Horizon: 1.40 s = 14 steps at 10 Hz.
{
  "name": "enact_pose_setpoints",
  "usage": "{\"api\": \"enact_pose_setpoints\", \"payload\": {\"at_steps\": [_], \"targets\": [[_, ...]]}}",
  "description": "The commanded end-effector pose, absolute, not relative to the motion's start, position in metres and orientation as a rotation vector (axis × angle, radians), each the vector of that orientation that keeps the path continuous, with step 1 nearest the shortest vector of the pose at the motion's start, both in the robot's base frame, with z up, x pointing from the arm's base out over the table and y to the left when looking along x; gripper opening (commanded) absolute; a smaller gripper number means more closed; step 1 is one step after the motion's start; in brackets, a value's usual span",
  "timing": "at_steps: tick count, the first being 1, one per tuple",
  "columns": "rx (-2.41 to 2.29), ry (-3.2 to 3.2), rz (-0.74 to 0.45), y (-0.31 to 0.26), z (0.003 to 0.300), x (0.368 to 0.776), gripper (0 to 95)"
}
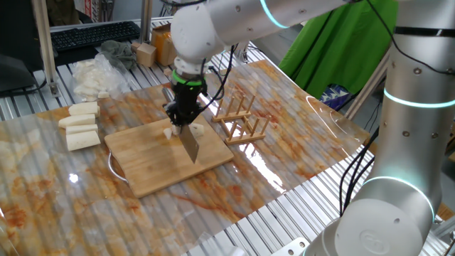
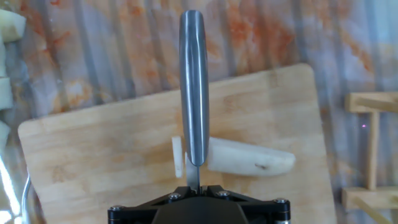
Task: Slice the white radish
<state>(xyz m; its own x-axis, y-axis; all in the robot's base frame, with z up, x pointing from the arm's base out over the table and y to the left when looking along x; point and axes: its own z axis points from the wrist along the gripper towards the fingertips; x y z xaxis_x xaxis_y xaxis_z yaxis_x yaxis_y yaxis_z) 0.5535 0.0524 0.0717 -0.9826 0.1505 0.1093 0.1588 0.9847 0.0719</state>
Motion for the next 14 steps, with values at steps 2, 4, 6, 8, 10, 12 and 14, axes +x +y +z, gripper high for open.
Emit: {"api": "enact_pose_setpoints", "payload": {"at_steps": [2, 4, 6, 8, 10, 12, 14], "targets": [[-0.229, -3.026, -0.104, 0.046, 0.084, 0.554, 0.0], [-0.214, -3.032, -0.092, 0.042, 0.085, 0.555, 0.0], [-0.197, -3.039, -0.087, 0.036, 0.082, 0.555, 0.0], [-0.205, -3.039, -0.09, 0.034, 0.081, 0.555, 0.0], [-0.21, -3.041, -0.091, 0.032, 0.08, 0.555, 0.0], [-0.209, -3.043, -0.094, 0.03, 0.079, 0.555, 0.0], [-0.219, -3.042, -0.098, 0.03, 0.077, 0.556, 0.0]]}}
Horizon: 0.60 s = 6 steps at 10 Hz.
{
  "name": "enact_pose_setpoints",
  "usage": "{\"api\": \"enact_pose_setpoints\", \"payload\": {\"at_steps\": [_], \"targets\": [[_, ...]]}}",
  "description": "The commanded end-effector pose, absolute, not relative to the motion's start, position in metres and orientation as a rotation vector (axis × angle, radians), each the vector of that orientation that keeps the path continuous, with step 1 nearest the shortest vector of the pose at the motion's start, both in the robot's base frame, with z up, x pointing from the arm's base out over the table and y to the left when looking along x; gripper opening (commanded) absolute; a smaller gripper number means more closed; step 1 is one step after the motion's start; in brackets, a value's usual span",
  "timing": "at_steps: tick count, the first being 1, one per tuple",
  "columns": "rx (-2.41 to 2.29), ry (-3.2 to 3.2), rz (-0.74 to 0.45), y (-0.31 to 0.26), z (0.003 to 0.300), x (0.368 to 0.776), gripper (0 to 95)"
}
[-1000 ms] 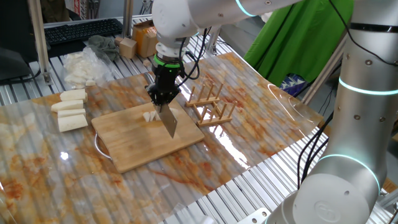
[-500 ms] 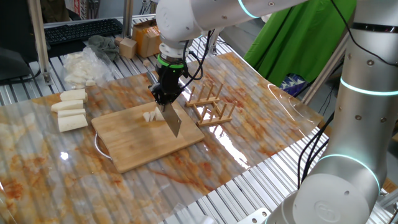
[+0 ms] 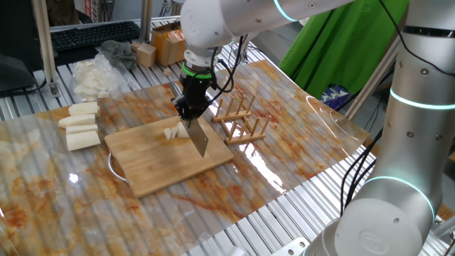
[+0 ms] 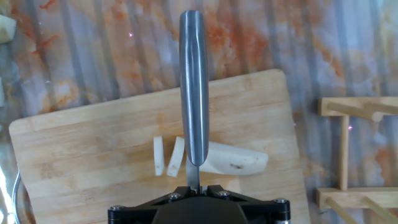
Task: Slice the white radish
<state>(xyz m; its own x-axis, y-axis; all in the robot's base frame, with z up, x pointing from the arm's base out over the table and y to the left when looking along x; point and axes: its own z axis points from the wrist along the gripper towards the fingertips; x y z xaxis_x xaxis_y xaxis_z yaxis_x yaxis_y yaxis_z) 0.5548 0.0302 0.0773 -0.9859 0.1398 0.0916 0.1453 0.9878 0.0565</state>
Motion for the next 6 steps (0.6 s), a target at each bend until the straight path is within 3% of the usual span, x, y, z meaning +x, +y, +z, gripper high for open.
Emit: {"api": "enact_pose_setpoints", "payload": {"at_steps": [1, 6], "targets": [[-0.219, -3.042, -0.104, 0.031, 0.075, 0.557, 0.0], [-0.228, -3.053, -0.142, 0.036, 0.043, 0.563, 0.0]]}}
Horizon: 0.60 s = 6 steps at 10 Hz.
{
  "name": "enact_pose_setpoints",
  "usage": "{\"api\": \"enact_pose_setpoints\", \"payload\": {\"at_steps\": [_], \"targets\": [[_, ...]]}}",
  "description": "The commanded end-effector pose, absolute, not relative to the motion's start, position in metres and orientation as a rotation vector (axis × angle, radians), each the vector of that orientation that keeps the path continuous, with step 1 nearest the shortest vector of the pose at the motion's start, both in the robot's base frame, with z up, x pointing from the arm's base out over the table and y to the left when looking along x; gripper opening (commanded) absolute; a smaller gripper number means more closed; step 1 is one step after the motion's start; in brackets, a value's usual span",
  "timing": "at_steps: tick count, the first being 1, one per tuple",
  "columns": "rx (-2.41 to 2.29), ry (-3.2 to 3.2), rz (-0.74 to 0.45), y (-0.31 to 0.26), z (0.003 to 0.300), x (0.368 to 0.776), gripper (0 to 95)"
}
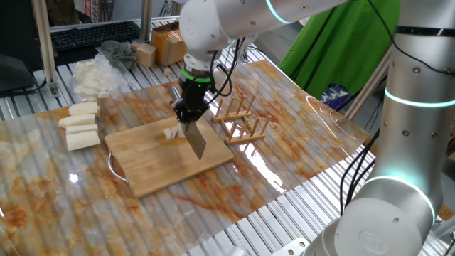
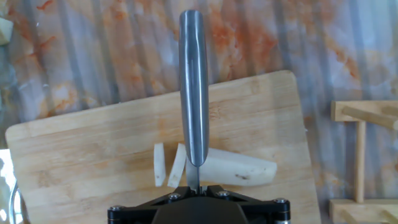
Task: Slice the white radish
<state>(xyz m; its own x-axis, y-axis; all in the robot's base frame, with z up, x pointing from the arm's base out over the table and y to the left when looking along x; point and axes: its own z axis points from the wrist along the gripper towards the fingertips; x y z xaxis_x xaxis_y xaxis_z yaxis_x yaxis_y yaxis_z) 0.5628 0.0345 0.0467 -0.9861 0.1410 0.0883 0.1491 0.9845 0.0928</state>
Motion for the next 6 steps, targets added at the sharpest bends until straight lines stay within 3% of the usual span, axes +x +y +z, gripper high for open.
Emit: {"api": "enact_pose_setpoints", "payload": {"at_steps": [1, 6], "targets": [[-0.232, -3.054, -0.137, 0.0359, 0.042, 0.5625, 0.0], [-0.261, -3.043, -0.134, 0.0343, 0.0484, 0.5596, 0.0]]}}
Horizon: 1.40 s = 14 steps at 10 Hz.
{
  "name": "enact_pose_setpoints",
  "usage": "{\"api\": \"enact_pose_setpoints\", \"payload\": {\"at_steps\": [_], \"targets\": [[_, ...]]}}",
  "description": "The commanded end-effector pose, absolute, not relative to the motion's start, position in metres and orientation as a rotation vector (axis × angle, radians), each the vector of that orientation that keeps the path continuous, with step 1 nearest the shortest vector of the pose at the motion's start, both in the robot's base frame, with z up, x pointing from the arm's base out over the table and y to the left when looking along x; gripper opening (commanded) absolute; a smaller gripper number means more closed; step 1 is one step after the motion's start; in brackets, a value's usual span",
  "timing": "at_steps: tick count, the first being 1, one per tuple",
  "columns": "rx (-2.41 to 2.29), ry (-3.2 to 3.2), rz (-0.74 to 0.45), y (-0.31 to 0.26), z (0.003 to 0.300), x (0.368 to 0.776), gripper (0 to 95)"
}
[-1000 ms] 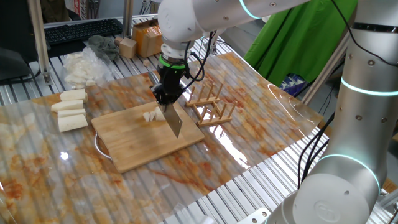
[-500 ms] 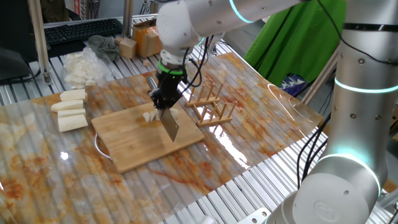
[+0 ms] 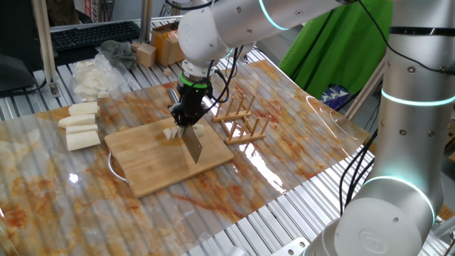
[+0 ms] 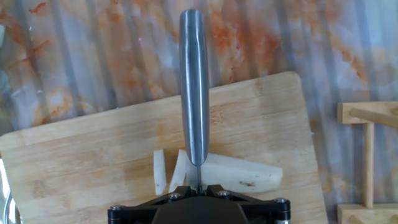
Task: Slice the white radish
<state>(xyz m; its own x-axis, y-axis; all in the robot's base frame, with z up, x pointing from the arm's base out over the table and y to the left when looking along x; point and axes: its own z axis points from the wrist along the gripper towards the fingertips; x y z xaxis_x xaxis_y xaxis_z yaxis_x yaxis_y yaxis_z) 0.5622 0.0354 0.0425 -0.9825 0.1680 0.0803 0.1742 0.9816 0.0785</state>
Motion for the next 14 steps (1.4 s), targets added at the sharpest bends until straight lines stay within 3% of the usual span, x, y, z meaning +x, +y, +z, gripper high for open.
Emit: {"api": "enact_pose_setpoints", "payload": {"at_steps": [1, 4, 8, 14], "targets": [[-0.259, -3.044, -0.129, 0.033, 0.051, 0.558, 0.0], [-0.245, -3.048, -0.105, 0.032, 0.059, 0.556, 0.0], [-0.242, -3.073, -0.103, 0.041, 0.027, 0.564, 0.0], [-0.234, -3.053, -0.094, 0.035, 0.052, 0.555, 0.0]]}}
